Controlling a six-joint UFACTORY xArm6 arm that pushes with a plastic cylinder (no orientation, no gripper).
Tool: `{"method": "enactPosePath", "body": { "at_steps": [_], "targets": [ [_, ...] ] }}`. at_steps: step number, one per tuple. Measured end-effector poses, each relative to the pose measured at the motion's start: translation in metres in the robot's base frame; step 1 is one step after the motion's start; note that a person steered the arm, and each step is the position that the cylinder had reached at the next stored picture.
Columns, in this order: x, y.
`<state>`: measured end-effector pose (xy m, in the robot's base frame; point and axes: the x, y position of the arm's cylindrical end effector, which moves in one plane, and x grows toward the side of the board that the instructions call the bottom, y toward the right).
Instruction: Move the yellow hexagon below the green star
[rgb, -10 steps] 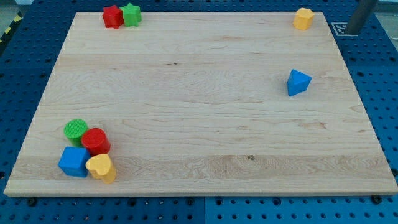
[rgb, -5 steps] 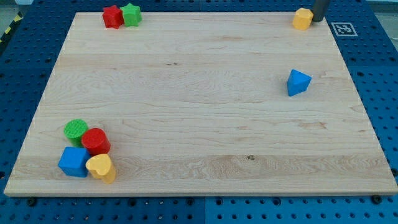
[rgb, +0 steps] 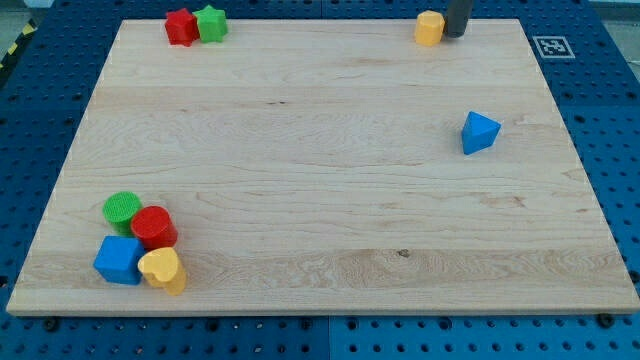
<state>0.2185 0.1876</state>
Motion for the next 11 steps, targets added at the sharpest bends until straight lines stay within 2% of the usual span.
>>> {"method": "enactPosePath", "body": {
  "at_steps": [3, 4, 7, 11],
  "targets": [
    [-0.006, -0.038],
    [-0.022, -0.058],
    [-0.019, -0.111],
    [0.042, -0.121]
  ]
}}
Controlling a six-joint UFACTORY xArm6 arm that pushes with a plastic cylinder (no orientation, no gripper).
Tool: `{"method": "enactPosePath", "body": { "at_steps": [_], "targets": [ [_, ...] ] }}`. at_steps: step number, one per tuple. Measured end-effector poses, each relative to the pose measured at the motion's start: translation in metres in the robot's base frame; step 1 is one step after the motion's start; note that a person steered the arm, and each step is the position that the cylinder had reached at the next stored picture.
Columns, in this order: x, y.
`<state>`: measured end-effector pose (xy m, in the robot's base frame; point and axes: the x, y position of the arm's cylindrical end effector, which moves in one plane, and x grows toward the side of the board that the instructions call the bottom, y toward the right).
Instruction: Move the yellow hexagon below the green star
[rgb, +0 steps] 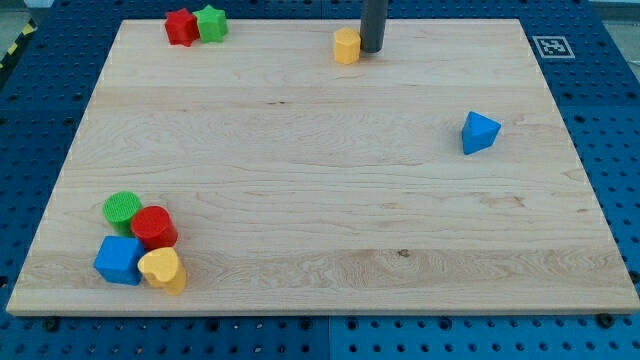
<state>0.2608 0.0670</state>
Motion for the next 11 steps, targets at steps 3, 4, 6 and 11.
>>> {"method": "enactPosePath", "body": {
  "at_steps": [3, 4, 6, 11],
  "targets": [
    [0.005, -0.056],
    [-0.019, -0.061],
    [-0.028, -0.074],
    [-0.028, -0.19]
  ]
}}
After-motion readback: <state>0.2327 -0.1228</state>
